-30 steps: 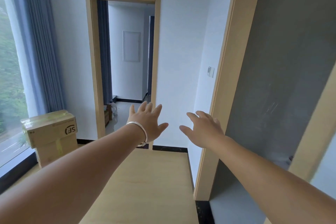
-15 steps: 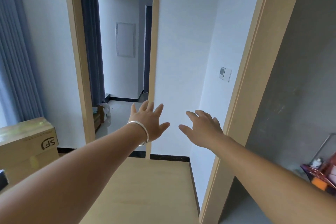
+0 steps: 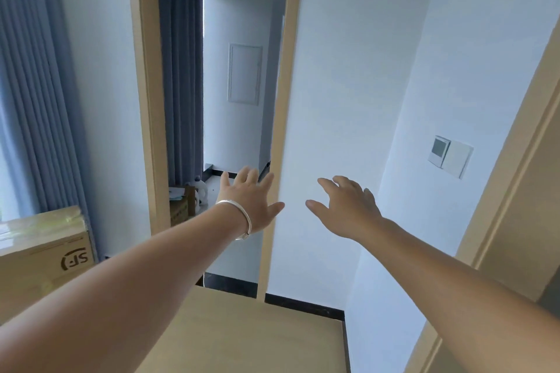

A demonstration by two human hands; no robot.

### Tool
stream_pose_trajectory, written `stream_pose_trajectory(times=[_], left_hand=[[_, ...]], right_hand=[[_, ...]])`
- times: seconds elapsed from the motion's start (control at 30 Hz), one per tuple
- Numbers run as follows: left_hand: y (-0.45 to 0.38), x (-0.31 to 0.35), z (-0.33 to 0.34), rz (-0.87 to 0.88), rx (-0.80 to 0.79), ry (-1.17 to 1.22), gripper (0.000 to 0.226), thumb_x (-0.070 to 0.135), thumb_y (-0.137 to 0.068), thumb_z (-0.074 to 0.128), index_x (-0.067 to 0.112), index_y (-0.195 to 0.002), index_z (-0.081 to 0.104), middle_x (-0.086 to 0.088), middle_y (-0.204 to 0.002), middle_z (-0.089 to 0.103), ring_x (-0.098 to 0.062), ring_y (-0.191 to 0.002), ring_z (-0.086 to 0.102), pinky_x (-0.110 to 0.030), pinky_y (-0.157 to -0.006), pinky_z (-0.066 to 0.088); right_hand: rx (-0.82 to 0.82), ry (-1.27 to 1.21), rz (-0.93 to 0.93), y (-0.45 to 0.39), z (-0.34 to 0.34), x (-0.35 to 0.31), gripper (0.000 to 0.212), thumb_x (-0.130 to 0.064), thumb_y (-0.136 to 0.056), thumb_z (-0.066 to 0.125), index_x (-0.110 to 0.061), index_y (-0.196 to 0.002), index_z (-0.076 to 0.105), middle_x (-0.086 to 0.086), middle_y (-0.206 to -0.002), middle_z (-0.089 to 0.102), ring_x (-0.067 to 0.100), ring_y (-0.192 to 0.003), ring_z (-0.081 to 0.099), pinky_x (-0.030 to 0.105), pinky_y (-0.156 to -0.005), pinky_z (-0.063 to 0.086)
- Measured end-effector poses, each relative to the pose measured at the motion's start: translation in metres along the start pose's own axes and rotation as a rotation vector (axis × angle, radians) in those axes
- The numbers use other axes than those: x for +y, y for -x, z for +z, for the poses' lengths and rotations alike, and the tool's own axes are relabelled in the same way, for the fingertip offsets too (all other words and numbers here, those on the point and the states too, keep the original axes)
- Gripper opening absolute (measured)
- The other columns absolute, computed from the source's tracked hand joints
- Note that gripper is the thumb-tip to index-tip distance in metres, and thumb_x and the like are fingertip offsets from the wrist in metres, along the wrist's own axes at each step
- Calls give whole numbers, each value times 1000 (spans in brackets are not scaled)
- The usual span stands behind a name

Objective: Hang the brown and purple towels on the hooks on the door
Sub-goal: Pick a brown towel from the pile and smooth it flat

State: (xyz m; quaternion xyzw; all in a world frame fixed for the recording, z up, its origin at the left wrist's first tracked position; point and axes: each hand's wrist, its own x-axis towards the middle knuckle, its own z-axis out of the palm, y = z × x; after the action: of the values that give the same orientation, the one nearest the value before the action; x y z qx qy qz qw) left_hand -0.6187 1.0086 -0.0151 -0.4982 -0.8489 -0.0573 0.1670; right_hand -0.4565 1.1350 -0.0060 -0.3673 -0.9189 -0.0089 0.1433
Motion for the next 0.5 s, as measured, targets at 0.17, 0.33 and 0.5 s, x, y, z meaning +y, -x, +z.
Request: stream_pose_trajectory(times=[0.17, 0.33, 0.5], left_hand=[[-62, -12, 38, -60, -61, -22, 72, 63, -93, 25, 28, -152, 4, -3, -159, 9, -22, -147, -1, -57, -115, 2], [-121, -46, 69, -143, -66, -55, 72, 65, -92, 22, 28, -152, 2, -5, -160, 7, -24, -147, -2, -58, -116, 3], [-174, -115, 106, -256, -33, -90, 73, 66, -91, 23, 29, -151, 5, -2, -158, 14, -25, -147, 3, -58, -115, 7]], right_hand=[[-51, 5, -49, -74, 30, 14, 65, -63, -94, 32, -31, -149, 23, 3, -158, 19, 21, -145, 14, 51, -116, 13], [-71, -4, -126, -151, 63, 2, 64, -62, -94, 33, -29, -149, 25, 4, -157, 21, 21, -145, 14, 51, -116, 12], [-77, -11, -246, -243, 102, -50, 60, -60, -93, 35, -29, -144, 31, 2, -153, 27, 21, -142, 20, 51, -113, 18]])
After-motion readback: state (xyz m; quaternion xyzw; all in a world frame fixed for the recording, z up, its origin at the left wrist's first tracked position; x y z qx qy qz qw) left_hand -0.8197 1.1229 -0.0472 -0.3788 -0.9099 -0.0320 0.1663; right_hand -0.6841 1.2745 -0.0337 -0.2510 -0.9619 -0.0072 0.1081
